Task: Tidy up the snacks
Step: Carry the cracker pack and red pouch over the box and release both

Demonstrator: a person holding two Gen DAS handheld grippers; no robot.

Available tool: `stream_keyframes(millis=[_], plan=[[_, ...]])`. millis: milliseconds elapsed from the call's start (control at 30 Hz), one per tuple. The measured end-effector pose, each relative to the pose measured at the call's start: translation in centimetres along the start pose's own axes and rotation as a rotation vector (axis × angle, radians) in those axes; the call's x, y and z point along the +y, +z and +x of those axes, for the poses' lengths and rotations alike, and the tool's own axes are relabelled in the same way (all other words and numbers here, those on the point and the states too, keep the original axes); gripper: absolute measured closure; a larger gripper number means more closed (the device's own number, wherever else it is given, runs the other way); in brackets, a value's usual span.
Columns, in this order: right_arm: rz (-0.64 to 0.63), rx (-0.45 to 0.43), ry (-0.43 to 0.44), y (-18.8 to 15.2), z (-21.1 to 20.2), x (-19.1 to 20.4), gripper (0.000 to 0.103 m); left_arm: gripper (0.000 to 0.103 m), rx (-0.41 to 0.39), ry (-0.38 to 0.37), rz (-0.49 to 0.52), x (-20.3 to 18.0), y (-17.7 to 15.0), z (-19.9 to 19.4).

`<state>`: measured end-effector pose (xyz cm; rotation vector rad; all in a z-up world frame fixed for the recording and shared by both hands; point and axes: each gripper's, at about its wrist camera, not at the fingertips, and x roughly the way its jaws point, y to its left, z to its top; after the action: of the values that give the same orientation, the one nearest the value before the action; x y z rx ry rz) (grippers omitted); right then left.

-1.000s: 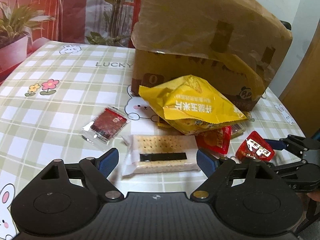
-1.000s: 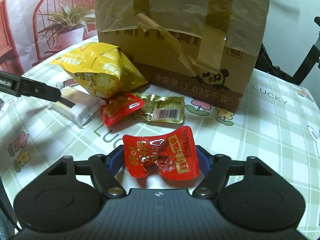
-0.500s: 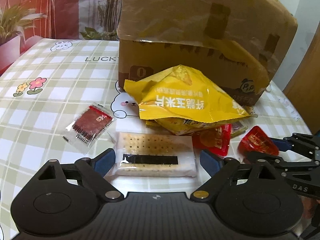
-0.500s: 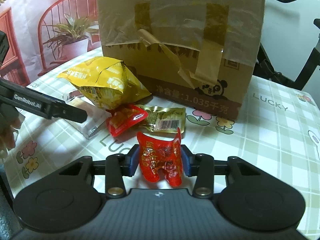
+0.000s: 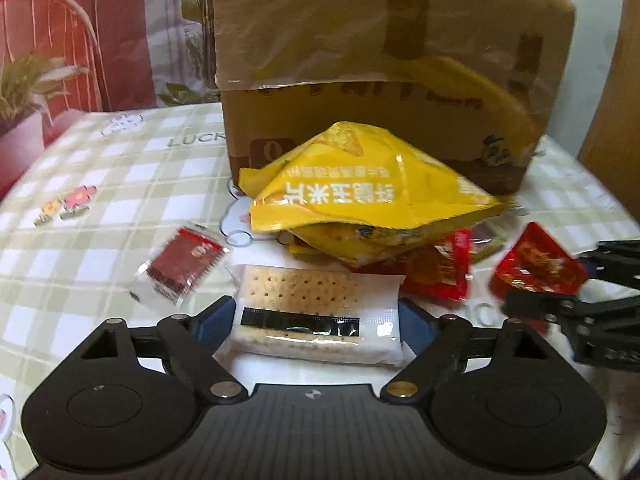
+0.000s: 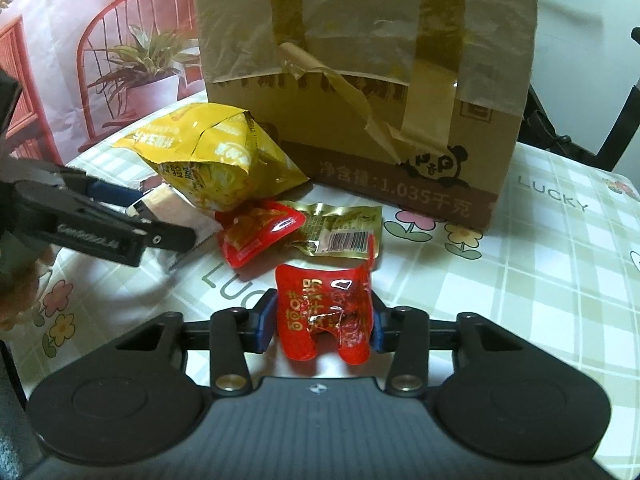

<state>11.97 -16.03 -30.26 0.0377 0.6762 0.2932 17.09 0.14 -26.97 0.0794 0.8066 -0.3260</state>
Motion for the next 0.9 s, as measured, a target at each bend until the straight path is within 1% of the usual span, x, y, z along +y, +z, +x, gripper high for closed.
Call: stream_keyframes(millis=[33, 133, 233, 333, 433, 600, 733, 833, 900], plan=[[0.002, -0.002, -0.004, 0.0, -0.2, 0.0, 0.061, 0.016, -0.004, -0.012, -0.008, 0.1, -0.3, -0.5], [0.021, -0.012, 0.002, -0.2, -0.7, -0.2, 0.062, 0.016, -0.006, -0.016, -0.02, 0.2, -0.9, -1.2], [0.047, -0.033, -0.003, -0.3, -1.4, -0.6, 0.062, 0.016, -0.023, -0.007, -0.035, 0.2, -1.2, -2.0], [0.069, -0.059, -0.01, 0.0, -2.1, -1.0, 0.062, 0.016, -0.056, 0.011, -0.04, 0.1, -0.7, -2.8], [0.071, -0.089, -0.016, 0.6, -3.0, -1.1, 0.062, 0.016, -0.11, 0.034, -0.034, -0.1, 0.0, -4.3], [0.058, -0.174, -0.028, 2.9, -5.2, -1.5, 0.062, 0.016, -0.231, 0.059, -0.015, -0.3, 2.2, -7.4], [0.026, -0.264, -0.03, 5.7, -7.3, -1.5, 0.062, 0.016, -0.34, 0.064, 0.006, -0.6, 4.7, -9.9], [0.001, -0.334, -0.025, 8.1, -9.0, -1.5, 0.062, 0.016, -0.417, 0.063, 0.025, -0.9, 7.3, -11.3], [-0.016, -0.378, -0.027, 9.8, -10.0, -1.7, 0.062, 0.016, -0.444, 0.059, 0.044, -1.3, 8.9, -11.7]])
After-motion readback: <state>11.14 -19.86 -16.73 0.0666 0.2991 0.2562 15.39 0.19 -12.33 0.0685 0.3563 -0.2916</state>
